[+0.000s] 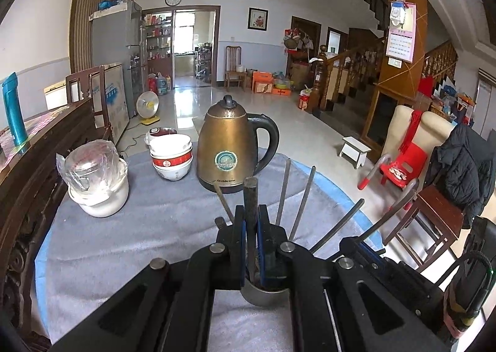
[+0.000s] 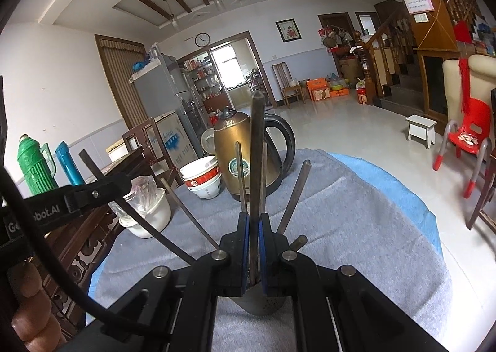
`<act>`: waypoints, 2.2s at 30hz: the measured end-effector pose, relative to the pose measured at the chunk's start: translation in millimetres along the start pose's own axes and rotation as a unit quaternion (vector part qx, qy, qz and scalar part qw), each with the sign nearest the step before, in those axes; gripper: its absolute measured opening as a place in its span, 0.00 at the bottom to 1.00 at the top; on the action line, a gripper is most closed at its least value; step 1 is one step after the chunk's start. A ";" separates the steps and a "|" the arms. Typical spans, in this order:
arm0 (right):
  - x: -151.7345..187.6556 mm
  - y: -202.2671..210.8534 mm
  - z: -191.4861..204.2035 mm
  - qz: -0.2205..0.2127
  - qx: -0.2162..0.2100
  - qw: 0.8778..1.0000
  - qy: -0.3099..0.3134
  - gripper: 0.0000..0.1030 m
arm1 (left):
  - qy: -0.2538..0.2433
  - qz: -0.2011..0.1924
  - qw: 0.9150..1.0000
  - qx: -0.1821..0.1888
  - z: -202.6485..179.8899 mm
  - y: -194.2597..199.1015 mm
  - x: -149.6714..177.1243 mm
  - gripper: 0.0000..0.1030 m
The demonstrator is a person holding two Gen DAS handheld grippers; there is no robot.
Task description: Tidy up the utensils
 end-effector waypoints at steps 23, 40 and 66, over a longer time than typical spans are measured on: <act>-1.3 7.2 -15.3 0.004 -0.034 0.998 -0.052 0.09 | -0.003 -0.012 0.999 -0.041 15.0 4.2 10.8 0.32; -0.5 54.7 -32.9 -0.047 -0.047 0.995 -0.079 0.57 | -0.057 -0.028 0.993 -0.095 14.9 44.1 42.7 0.81; 27.2 109.2 -6.6 0.007 0.010 1.000 -0.017 0.63 | -0.080 0.018 0.983 -0.165 15.5 73.6 81.6 0.86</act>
Point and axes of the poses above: each gripper's, at about its wrist camera, not at the fingertips, and y roughly against the way its jaws point, z to its left, x to its underside, the point moved 2 cm from there along -y, roughly the way its jaws point, and after that the axes turned 10 degrees about -x, right-handed, at the moved point
